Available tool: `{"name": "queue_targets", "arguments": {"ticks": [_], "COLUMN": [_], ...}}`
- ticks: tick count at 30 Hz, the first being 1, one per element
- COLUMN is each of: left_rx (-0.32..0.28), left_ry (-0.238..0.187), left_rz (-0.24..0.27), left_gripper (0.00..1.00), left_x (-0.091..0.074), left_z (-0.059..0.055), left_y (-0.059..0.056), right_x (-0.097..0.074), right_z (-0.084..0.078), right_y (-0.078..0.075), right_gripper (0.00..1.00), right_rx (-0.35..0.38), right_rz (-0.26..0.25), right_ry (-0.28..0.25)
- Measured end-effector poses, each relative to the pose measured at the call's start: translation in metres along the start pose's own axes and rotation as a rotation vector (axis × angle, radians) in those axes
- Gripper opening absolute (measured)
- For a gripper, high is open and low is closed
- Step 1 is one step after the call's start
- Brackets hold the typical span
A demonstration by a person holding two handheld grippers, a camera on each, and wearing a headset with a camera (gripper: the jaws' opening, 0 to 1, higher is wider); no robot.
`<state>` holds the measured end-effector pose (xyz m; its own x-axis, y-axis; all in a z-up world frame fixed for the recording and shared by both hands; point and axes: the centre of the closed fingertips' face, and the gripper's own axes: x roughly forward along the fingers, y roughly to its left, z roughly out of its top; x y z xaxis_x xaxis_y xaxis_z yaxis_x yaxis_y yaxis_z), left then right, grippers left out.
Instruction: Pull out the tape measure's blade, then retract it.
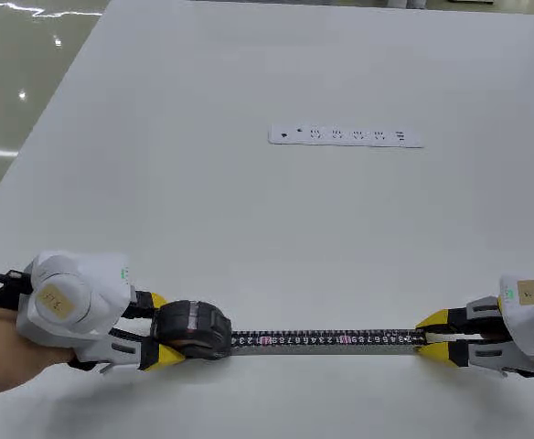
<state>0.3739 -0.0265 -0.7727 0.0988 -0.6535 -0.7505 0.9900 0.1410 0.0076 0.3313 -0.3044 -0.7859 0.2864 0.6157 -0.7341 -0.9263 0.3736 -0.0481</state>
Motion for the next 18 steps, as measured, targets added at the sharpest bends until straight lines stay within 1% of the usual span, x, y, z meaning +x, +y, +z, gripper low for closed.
{"name": "queue_targets", "arguments": {"ticks": [6, 18], "left_rx": [0.004, -0.008], "left_ry": [0.004, 0.003], "left_rz": [0.007, 0.008], "left_gripper": [0.27, 0.27], "left_x": [0.0, 0.0002], "left_z": [-0.0002, 0.0007], "left_y": [0.0002, 0.0006], "right_x": [0.0009, 0.0016], "right_z": [0.0006, 0.0002], "right_y": [-0.0011, -0.0016], "right_gripper": [0.1, 0.11], "right_rx": [0.002, -0.01], "right_rz": [-0.001, 0.009], "right_ry": [-0.004, 0.013]}}
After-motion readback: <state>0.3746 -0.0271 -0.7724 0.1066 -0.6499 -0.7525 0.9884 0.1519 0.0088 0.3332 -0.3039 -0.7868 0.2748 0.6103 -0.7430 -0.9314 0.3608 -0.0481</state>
